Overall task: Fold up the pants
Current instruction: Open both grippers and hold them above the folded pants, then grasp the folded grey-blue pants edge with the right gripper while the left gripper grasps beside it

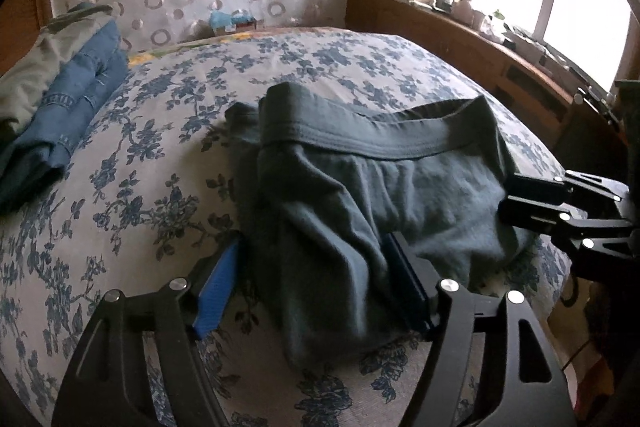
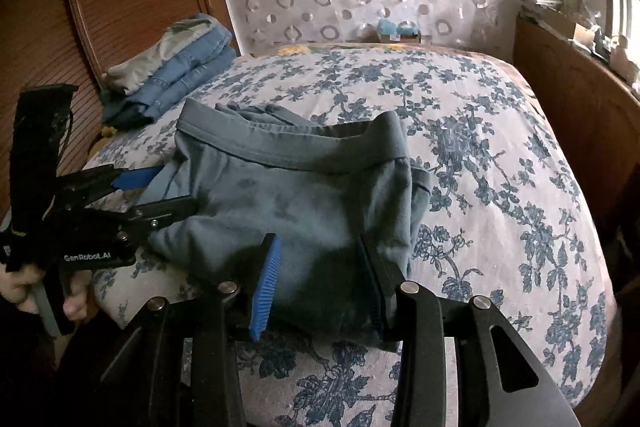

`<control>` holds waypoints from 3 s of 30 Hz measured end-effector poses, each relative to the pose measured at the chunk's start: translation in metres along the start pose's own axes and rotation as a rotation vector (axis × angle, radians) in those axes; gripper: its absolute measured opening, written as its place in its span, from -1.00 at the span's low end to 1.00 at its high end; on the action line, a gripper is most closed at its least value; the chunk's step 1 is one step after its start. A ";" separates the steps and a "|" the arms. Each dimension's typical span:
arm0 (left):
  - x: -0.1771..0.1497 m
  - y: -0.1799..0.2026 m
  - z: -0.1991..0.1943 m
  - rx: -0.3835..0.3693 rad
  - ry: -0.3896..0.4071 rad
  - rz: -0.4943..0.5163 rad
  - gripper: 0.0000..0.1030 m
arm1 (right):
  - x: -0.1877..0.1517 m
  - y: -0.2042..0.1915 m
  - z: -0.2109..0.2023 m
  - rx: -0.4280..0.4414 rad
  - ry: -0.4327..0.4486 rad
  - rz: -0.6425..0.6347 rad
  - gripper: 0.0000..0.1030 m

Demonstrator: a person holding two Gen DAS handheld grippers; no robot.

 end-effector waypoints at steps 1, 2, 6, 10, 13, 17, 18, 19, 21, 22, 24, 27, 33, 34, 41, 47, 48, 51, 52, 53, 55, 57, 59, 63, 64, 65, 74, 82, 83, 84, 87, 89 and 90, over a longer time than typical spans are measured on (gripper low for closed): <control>-0.001 0.000 -0.001 0.004 0.008 -0.001 0.41 | 0.000 0.000 0.000 -0.001 0.002 0.000 -0.22; -0.001 0.000 -0.001 0.009 0.012 0.002 0.42 | 0.000 0.000 0.001 -0.001 0.003 -0.001 -0.22; -0.005 0.000 -0.005 0.022 0.014 -0.008 0.43 | -0.002 -0.001 0.003 -0.001 0.009 0.000 -0.22; -0.009 0.000 -0.008 0.039 0.019 -0.016 0.45 | -0.004 0.000 0.003 0.003 0.015 0.005 -0.20; -0.013 -0.001 -0.013 0.027 0.027 -0.024 0.46 | -0.004 0.000 0.004 0.003 0.015 0.005 -0.19; -0.016 -0.002 -0.017 0.000 0.008 -0.026 0.46 | -0.003 0.001 0.002 0.007 0.013 0.011 -0.18; -0.017 -0.004 -0.019 -0.009 -0.002 -0.032 0.46 | -0.003 0.002 0.000 0.012 0.016 0.017 -0.18; -0.017 -0.004 -0.020 -0.013 -0.010 -0.035 0.46 | -0.003 0.003 -0.003 0.019 0.022 0.025 -0.18; -0.018 -0.005 -0.023 -0.021 -0.015 -0.037 0.46 | -0.002 0.005 -0.010 0.028 0.038 0.035 -0.18; -0.019 -0.005 -0.025 -0.028 -0.009 -0.034 0.46 | -0.002 0.006 -0.014 0.025 0.047 0.038 -0.18; -0.019 -0.003 -0.030 -0.038 0.004 -0.025 0.45 | -0.002 0.010 -0.022 0.023 0.062 0.048 -0.18; -0.020 -0.001 -0.036 -0.047 0.016 -0.019 0.46 | -0.005 0.015 -0.030 0.022 0.072 0.061 -0.18; -0.028 0.005 -0.049 -0.099 0.053 -0.012 0.26 | -0.019 0.020 -0.031 0.020 0.042 0.058 -0.18; -0.029 0.005 -0.048 -0.100 0.050 -0.013 0.23 | -0.022 0.022 -0.030 0.019 0.035 0.059 -0.18; -0.030 0.002 -0.038 -0.106 0.030 -0.014 -0.21 | -0.025 0.033 -0.022 0.001 0.013 0.085 -0.18; -0.030 0.004 -0.038 -0.122 0.042 -0.019 -0.79 | -0.025 0.028 -0.023 0.037 0.005 0.053 -0.80; -0.030 0.001 -0.041 -0.123 0.048 -0.031 -0.81 | -0.024 0.029 -0.024 0.035 0.014 0.048 -0.82; -0.030 -0.003 -0.051 -0.134 0.060 -0.048 -0.82 | -0.022 0.034 -0.035 0.043 0.043 0.061 -0.84; -0.032 -0.002 -0.054 -0.140 0.060 -0.047 -0.82 | -0.023 0.036 -0.039 0.047 0.048 0.064 -0.85; -0.034 0.000 -0.057 -0.144 0.057 -0.041 -0.82 | -0.024 0.037 -0.043 0.051 0.052 0.067 -0.85; -0.039 0.005 -0.062 -0.152 0.048 -0.037 -0.82 | -0.029 0.035 -0.048 0.055 0.049 0.061 -0.84; -0.043 0.010 -0.066 -0.166 0.039 -0.039 -0.82 | -0.033 0.034 -0.052 0.067 0.047 0.064 -0.84; -0.042 0.014 -0.069 -0.160 0.036 -0.034 -0.81 | -0.037 0.031 -0.053 0.070 0.032 0.054 -0.84; -0.039 0.015 -0.075 -0.141 0.034 -0.025 -0.68 | -0.036 0.028 -0.056 0.063 0.036 0.043 -0.77; -0.037 0.015 -0.076 -0.132 0.042 -0.013 -0.63 | -0.034 0.029 -0.058 0.054 0.043 0.041 -0.75; -0.034 0.015 -0.078 -0.129 0.052 -0.007 -0.50 | -0.032 0.029 -0.060 0.046 0.052 0.038 -0.71; -0.007 0.002 -0.063 -0.121 0.062 -0.001 0.45 | -0.016 0.027 -0.059 0.030 0.081 0.039 0.00; 0.015 -0.017 -0.022 -0.134 -0.002 -0.045 0.49 | 0.000 0.037 -0.012 -0.007 0.001 0.077 0.03; 0.018 -0.019 -0.021 -0.128 -0.001 -0.048 0.49 | 0.001 0.038 -0.008 -0.009 -0.009 0.083 0.03; 0.021 -0.021 -0.019 -0.124 -0.001 -0.051 0.49 | 0.003 0.038 -0.004 -0.008 -0.016 0.089 0.03; 0.028 -0.026 -0.012 -0.114 -0.009 -0.049 0.49 | 0.009 0.041 0.004 -0.004 -0.034 0.111 0.03; 0.031 -0.028 -0.008 -0.113 -0.017 -0.053 0.49 | 0.011 0.041 0.007 0.000 -0.040 0.118 0.03; 0.032 -0.030 -0.005 -0.119 -0.019 -0.057 0.49 | 0.012 0.040 0.009 -0.002 -0.043 0.117 0.03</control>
Point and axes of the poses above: each gripper's, at about its wrist camera, not at the fingertips, and z roughly the way its jaws point, y to its right, x to its top, the point moved 7 cm from there along z, roughly the way its jaws point, and after that the axes turned 6 degrees about z, right-handed, at the moved point
